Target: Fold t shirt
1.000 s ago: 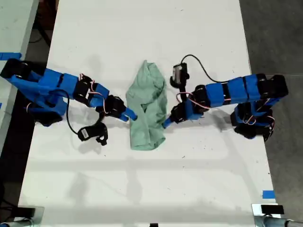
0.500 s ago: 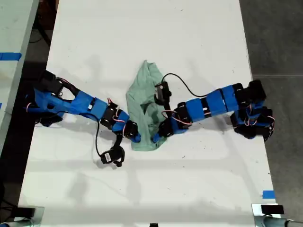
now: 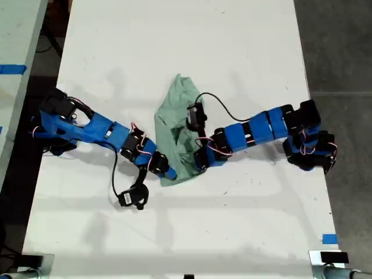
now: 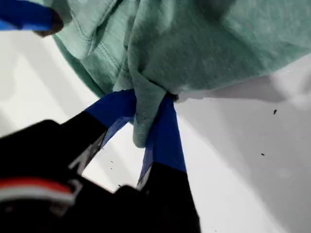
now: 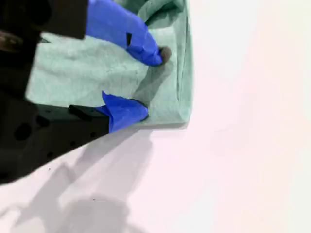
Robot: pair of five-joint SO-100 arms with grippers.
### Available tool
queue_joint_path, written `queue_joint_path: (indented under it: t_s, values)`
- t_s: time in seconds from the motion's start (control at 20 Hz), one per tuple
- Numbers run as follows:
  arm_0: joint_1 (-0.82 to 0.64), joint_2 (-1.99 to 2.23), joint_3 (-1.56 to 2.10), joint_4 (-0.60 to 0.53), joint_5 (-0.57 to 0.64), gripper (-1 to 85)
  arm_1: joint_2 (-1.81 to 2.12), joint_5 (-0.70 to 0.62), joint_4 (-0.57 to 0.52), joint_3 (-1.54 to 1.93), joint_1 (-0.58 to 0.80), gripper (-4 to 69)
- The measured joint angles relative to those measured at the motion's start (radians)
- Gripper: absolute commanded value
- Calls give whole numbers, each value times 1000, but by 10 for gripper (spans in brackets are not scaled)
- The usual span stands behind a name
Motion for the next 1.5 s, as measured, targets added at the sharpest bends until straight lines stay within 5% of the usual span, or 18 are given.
queue_joint_path:
  t_s: [0.2, 0.35, 0.45, 0.85, 1.2, 1.5]
  values:
    - [11, 52, -29, 81, 20, 188, -2, 0, 0, 0, 0, 14]
    - [12, -83, -153, 242, 0, 176, -2, 0, 0, 0, 0, 14]
    - [15, -253, -373, 348, -14, -3, -2, 0, 0, 0, -3, 14]
    - [12, -336, -555, 454, -80, -3, -11, 0, -14, -5, -28, 12]
    - [77, -61, -552, 541, -61, -3, -61, -35, 118, -334, -144, 12]
    - [-156, 206, -511, 710, 115, -3, 216, -278, 236, -333, 97, 12]
